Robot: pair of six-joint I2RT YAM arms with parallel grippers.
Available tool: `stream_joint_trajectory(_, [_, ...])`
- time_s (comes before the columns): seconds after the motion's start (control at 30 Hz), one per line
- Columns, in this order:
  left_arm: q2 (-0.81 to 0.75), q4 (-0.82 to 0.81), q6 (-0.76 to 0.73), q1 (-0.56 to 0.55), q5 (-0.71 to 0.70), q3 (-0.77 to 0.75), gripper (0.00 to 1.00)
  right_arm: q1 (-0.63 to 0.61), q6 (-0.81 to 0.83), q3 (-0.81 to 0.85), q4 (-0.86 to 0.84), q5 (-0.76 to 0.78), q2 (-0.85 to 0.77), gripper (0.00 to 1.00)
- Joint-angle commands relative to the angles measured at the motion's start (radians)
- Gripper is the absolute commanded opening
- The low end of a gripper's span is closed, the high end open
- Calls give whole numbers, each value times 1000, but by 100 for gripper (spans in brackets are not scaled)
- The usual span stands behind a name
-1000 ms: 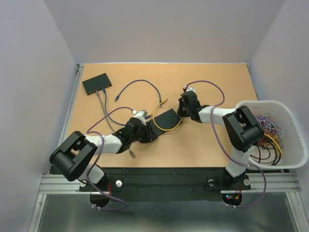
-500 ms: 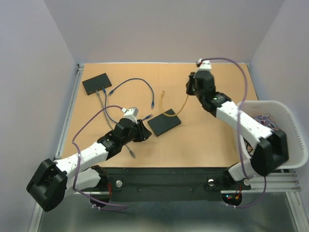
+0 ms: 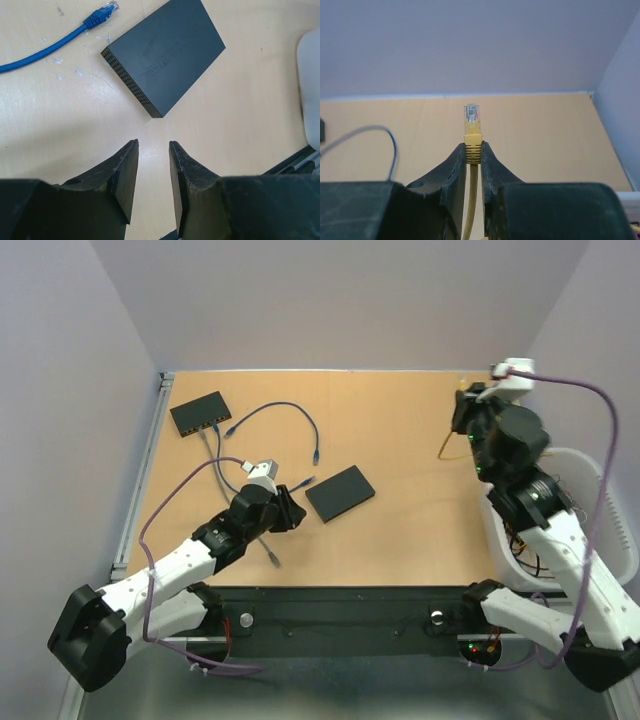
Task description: Insert the plug into the switch port
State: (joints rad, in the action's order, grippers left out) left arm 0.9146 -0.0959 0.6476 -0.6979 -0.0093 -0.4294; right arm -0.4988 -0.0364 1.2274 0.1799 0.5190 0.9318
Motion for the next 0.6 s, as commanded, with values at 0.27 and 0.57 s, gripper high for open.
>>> stream_joint_trajectory(0.27, [124, -40, -68, 63, 3, -137, 42, -135, -36, -154, 194, -185, 430, 0])
stream_joint_trajectory(0.57, [260, -123, -89, 152, 91, -198, 41, -214, -95, -216, 127, -243, 556, 0])
